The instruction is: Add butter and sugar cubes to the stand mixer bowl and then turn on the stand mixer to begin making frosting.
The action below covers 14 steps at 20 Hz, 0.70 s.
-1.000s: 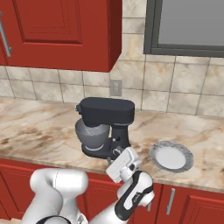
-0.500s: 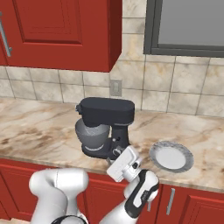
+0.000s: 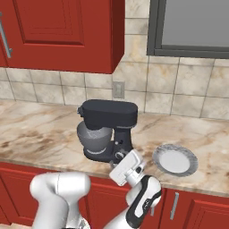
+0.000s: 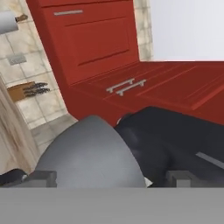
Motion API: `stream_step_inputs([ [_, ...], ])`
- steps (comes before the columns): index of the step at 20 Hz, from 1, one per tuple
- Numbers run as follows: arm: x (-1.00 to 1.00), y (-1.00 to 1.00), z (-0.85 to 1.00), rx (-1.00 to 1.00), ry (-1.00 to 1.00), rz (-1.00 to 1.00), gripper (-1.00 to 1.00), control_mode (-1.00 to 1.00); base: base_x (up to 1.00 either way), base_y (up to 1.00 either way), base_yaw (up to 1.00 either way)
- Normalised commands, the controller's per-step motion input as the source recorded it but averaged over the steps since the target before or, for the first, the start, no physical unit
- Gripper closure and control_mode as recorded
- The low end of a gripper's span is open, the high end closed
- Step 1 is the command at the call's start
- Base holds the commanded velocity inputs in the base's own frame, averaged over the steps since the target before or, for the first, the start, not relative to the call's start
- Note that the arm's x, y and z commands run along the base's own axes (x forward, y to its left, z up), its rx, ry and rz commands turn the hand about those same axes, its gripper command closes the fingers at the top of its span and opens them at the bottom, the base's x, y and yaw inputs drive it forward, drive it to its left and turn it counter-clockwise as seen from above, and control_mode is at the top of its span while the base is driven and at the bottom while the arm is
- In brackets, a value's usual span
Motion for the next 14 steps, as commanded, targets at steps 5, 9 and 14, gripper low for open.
stream_step_inputs([
  [5, 0.01, -0.01, 0.31, -0.05, 0.09, -0.28, -1.00, -1.00, 0.00, 0.00, 0.00],
  [9, -0.16, -0.12, 0.36, -0.15, 0.31, -0.24, -1.00, -1.00, 0.00, 0.00, 0.00],
  [14, -0.27, -0.02, 0.09, -0.22, 0.29, -0.16, -1.00, -1.00, 0.00, 0.00, 0.00],
])
